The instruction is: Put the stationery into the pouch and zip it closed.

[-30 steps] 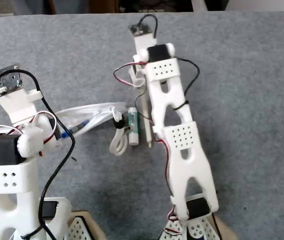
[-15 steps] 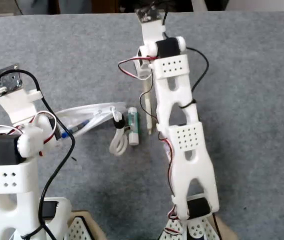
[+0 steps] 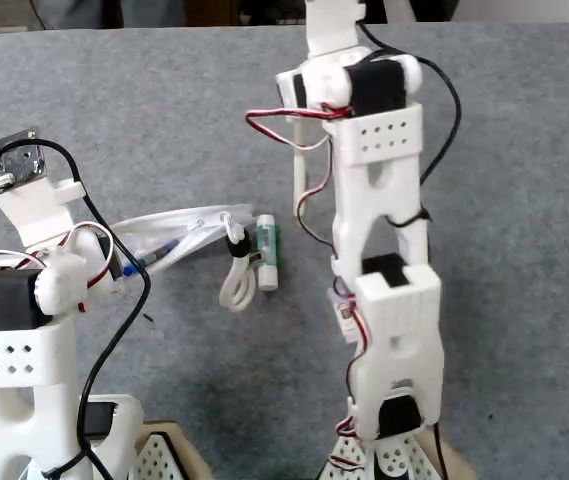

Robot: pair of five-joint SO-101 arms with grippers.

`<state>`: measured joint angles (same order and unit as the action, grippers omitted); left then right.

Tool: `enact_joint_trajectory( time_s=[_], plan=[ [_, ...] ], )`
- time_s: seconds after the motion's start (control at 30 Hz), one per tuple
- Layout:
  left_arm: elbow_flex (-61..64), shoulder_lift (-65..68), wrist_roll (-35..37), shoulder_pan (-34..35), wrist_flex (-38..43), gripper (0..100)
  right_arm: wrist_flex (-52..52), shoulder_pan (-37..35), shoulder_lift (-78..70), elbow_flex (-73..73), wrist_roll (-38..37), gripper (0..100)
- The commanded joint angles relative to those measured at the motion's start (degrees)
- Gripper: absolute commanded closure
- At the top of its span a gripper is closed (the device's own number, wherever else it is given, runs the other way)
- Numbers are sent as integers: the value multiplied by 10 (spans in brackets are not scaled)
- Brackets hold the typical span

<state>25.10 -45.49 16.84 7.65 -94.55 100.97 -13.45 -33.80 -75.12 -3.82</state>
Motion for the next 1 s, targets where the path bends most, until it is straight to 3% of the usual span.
enact_joint_trajectory(
  time_s=[0.0, 0.6, 0.97],
  plan=[
    [14, 16, 1, 0, 11, 972, 3, 1, 76, 13, 0, 986],
    [14, 14, 1, -4, 9, 971, -53, -131, 271, 12, -2, 986],
    [18, 11, -18, -4, 8, 971, -104, -207, 305, 12, -2, 986]
  ],
)
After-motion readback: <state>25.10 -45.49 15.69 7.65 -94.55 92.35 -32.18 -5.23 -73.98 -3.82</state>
